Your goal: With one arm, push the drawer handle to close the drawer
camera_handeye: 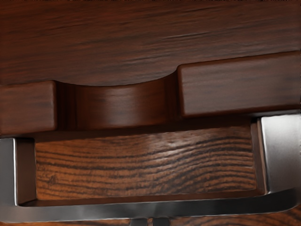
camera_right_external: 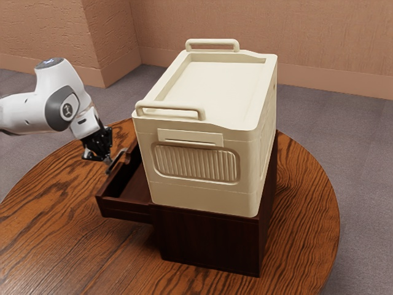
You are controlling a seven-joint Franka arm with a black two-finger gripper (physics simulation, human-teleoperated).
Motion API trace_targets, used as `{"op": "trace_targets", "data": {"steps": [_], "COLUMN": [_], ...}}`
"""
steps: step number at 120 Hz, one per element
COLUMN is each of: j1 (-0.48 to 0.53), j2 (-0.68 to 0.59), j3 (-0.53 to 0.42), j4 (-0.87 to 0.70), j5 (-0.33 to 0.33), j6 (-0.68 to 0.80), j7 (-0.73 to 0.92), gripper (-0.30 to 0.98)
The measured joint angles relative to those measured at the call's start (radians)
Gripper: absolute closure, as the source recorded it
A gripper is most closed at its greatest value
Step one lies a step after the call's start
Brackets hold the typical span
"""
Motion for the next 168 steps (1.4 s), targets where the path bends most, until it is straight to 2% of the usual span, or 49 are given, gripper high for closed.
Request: {"op": "trace_targets", "data": {"steps": [37, 113, 168], "j1": [0.026, -0.124, -0.074], "j2": [0.008, 0.018, 0.027], "j3": [-0.064, -0.116, -0.150], "j4": [0.000, 0.000, 0.015], "j5": [-0.060, -0.137, -0.175], "j6": [0.002, 0.009, 0.017], "j7": [0.019, 0.038, 0.045], "gripper": [0.79, 0.79, 0.79]}}
